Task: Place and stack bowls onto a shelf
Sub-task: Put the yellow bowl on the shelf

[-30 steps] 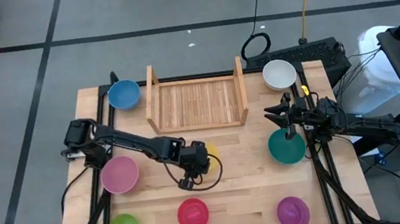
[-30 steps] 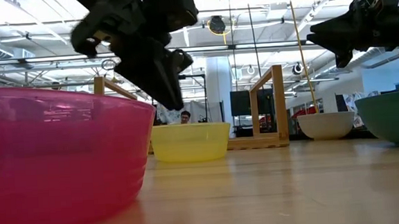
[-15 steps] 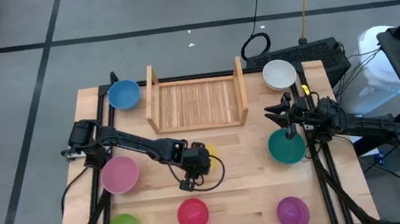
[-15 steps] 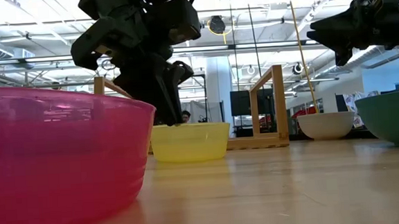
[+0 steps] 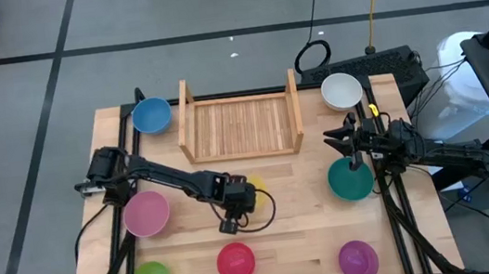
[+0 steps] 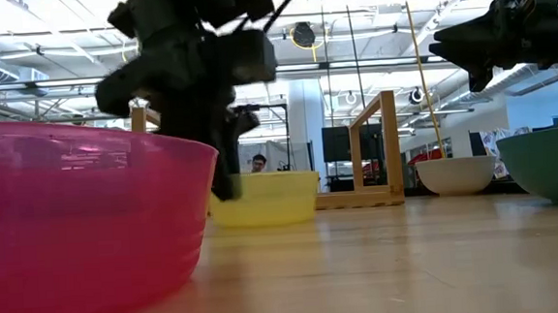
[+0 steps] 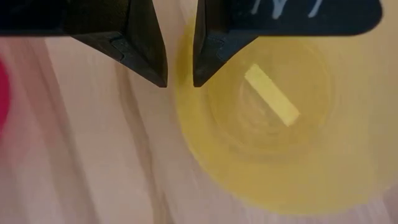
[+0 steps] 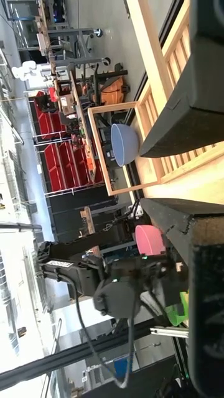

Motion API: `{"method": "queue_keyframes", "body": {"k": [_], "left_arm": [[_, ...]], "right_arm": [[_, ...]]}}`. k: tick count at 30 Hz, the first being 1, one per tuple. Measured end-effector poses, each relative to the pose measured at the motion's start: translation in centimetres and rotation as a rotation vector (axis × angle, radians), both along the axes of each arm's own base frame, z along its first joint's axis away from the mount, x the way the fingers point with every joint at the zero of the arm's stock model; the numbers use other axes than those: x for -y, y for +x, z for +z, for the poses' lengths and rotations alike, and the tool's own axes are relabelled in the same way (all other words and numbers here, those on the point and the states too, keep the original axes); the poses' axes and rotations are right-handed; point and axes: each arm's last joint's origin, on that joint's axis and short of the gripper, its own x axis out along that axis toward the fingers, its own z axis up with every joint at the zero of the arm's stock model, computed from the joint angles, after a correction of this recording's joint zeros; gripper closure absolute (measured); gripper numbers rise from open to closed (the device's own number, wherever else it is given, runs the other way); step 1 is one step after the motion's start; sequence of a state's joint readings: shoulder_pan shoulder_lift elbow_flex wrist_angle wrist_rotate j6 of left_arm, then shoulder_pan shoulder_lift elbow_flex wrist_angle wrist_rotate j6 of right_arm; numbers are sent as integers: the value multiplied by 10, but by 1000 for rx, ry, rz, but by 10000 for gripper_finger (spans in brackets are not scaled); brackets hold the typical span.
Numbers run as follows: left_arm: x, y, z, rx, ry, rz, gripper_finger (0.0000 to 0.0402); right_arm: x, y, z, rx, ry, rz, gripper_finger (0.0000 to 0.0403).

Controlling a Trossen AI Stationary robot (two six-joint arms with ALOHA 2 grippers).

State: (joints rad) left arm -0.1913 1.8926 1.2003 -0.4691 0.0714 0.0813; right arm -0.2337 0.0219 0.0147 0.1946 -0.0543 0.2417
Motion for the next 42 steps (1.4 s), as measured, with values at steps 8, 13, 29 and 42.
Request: {"method": "queue_keyframes", "body": {"k": [8, 13, 29, 42], "left_arm": [[1, 4, -15, -30, -21, 51, 322], [1, 4, -14, -25, -17, 57, 376], [-18, -8, 51, 36, -15, 221, 397], [-112, -45, 118, 173, 10, 753, 398]], "right_arm": [[0, 0, 1, 11, -3, 0, 293], [0, 0, 1, 11, -3, 0, 293], [0, 0, 2, 15, -7, -1, 293], [0, 0, 1, 10, -13, -2, 293]]}}
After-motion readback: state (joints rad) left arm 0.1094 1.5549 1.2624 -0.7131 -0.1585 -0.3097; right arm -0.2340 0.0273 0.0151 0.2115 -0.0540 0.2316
